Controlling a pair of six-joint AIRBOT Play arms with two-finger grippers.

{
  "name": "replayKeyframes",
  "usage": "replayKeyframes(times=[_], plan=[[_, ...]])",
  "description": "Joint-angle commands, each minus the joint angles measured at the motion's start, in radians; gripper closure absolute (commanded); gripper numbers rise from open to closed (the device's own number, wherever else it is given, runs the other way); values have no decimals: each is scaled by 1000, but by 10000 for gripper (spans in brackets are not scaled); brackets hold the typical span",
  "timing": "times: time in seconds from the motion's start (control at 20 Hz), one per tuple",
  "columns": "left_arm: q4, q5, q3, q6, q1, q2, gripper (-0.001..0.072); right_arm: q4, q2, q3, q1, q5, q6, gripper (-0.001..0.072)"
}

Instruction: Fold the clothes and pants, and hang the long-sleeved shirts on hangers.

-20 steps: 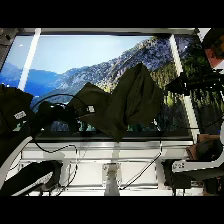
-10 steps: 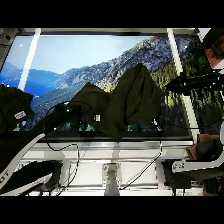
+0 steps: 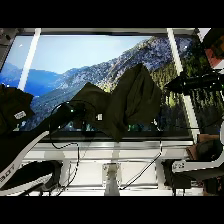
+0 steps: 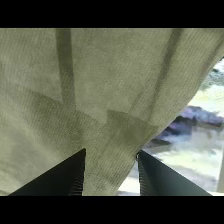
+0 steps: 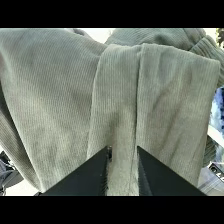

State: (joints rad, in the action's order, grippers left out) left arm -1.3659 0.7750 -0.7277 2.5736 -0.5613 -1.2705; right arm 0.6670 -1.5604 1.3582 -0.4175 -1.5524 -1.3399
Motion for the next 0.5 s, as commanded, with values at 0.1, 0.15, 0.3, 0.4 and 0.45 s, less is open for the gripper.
replayKeyframes(times=[0.1, 0.15, 0.3, 0.4, 0.45], plan=[[-2, -10, 2, -4, 0, -21, 696, 0, 0, 0, 1, 0, 0, 489], [10, -10, 1, -16, 0, -15, 696, 0, 0, 0, 1, 1, 0, 489], [154, 1, -12, -269, 0, 64, 698, 0, 0, 0, 1, 1, 0, 500], [203, 40, -52, -581, 0, 167, 699, 0, 0, 0, 1, 1, 0, 541], [202, 68, -72, -691, 0, 226, 700, 0, 0, 0, 1, 1, 0, 658]])
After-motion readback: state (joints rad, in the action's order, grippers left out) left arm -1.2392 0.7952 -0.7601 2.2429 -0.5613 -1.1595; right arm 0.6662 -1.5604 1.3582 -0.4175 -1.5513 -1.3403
